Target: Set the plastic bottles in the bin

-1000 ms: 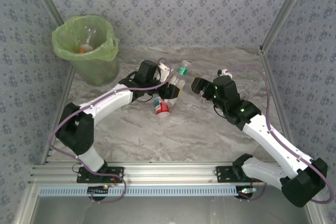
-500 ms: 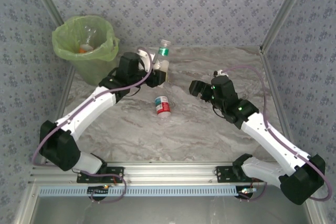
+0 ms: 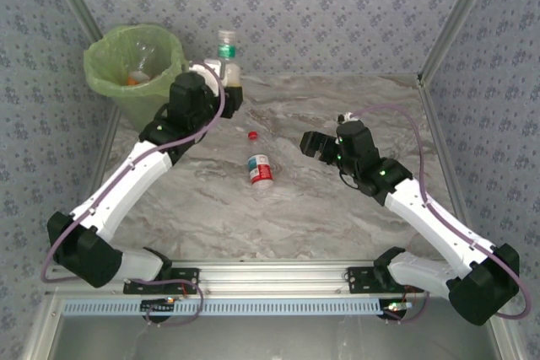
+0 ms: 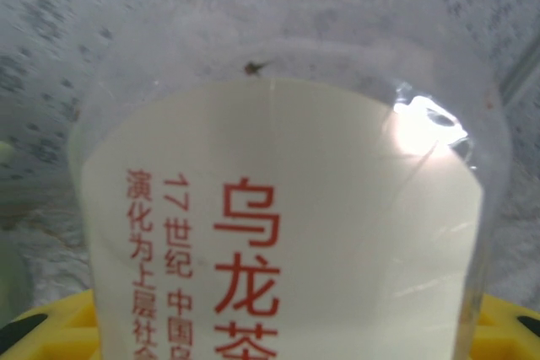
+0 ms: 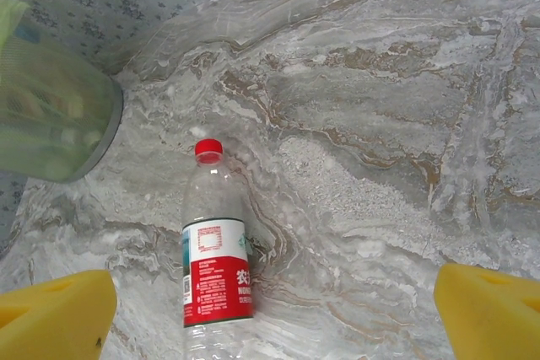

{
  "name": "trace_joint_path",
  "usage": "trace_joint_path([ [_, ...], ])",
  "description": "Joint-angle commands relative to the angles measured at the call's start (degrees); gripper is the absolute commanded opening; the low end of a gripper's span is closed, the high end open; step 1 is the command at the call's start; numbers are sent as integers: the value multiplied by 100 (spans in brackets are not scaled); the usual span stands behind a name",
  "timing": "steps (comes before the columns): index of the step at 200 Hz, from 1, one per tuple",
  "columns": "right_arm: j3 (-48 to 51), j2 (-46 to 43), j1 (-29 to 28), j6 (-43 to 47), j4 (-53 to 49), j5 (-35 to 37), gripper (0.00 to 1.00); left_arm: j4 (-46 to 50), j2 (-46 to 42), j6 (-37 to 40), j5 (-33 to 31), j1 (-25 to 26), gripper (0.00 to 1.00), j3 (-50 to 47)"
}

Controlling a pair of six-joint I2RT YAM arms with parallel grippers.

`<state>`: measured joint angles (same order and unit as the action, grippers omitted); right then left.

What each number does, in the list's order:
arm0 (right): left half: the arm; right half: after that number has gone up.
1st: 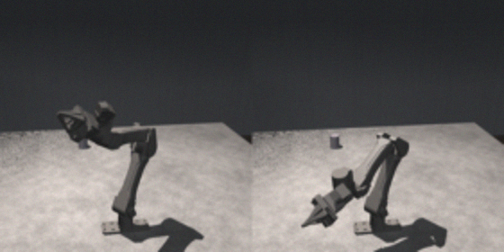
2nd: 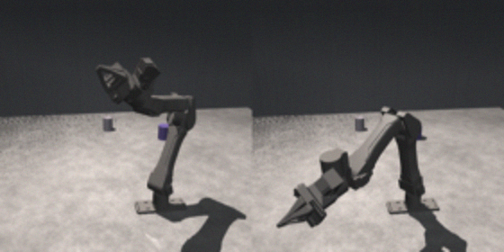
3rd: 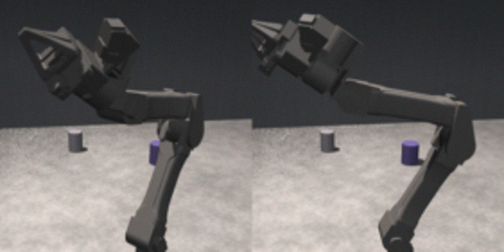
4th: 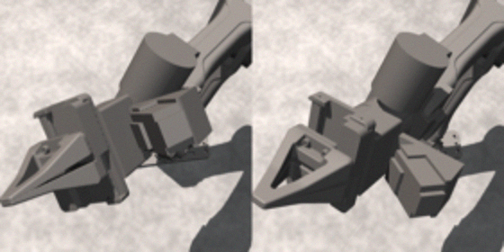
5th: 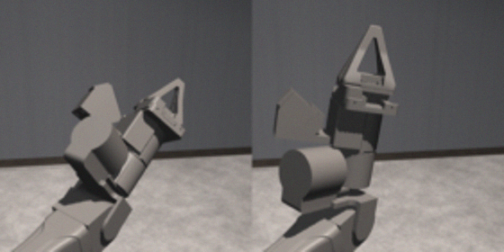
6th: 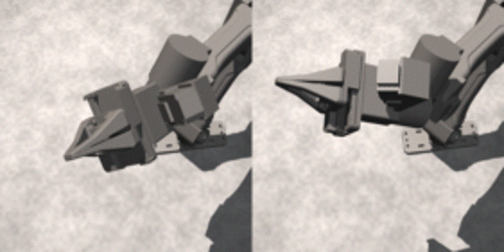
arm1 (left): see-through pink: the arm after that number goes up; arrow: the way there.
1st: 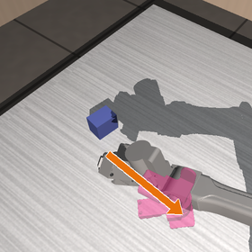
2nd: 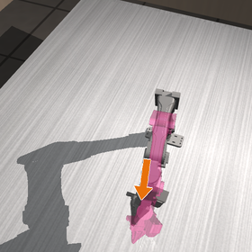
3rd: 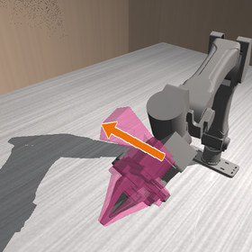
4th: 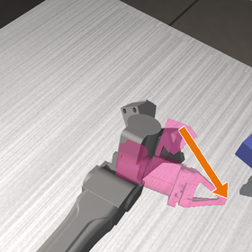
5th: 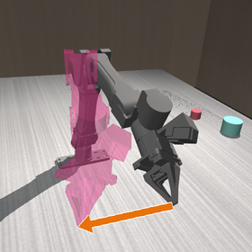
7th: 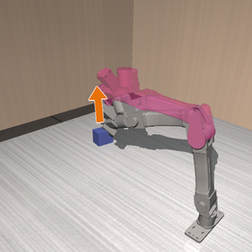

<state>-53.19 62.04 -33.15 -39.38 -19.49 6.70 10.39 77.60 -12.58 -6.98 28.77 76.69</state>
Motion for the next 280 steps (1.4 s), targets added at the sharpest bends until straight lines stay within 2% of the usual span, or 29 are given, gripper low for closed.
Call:
trace_joint_path([
  [1,-117,-7,-40,47,11,-19,99,-346,114,-157,-409,-258,39,502],
  [56,-95,-32,-48,-9,24,-2,99,-380,517,-176,-369,-1090,38,1347],
  [105,-69,-43,-45,-59,20,16,99,-511,837,314,-286,-1694,38,1806],
  [159,-46,-91,-58,-147,-40,52,99,-106,1556,652,-274,-2547,38,2738],
  [224,97,-236,-59,-325,-24,103,99,1127,2687,-564,59,-3140,38,4047],
  [280,169,-402,-61,-408,-160,206,99,1844,3551,-1558,354,-3201,38,4776],
])
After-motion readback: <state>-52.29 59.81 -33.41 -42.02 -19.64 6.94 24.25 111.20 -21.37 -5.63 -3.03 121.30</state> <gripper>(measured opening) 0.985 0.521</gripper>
